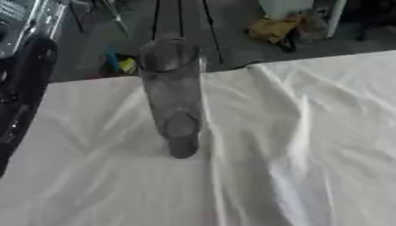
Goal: Arrange flowers into the vase.
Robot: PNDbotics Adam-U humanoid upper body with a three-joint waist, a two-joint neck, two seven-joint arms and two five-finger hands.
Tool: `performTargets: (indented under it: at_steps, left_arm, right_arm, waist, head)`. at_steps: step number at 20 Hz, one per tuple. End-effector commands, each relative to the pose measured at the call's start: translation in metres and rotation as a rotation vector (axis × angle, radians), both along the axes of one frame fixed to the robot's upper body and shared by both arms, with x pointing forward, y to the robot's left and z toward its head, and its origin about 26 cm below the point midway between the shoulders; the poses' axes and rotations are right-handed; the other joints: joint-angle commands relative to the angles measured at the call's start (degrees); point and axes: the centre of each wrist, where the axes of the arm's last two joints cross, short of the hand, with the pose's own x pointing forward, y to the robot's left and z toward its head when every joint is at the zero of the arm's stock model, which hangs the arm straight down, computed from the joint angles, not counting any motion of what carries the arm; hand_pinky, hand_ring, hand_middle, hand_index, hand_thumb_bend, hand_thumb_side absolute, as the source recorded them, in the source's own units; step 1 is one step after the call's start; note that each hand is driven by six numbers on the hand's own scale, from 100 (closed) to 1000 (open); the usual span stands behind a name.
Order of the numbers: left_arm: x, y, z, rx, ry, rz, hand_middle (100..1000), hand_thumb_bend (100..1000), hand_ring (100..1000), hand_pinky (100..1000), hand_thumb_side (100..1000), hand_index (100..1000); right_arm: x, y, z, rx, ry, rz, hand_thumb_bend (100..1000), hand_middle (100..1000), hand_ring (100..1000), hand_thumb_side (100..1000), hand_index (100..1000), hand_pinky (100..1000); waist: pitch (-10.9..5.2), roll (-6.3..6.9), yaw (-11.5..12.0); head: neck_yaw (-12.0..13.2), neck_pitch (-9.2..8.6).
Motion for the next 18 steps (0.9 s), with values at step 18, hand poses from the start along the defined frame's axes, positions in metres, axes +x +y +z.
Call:
performTargets:
  at_steps: [18]
  left_arm:
    - [-0.029,-0.025,0.016,-0.018,-0.061,-0.133,100,195,100,100,887,234]
  right_arm:
    - [-0.002,0.003,0.01,-0.028,-0.021,0.032,100,546,561,1000,772,666]
  waist:
    - [-0.99,0.84,-0.6]
  head:
    - [1.5,0.79]
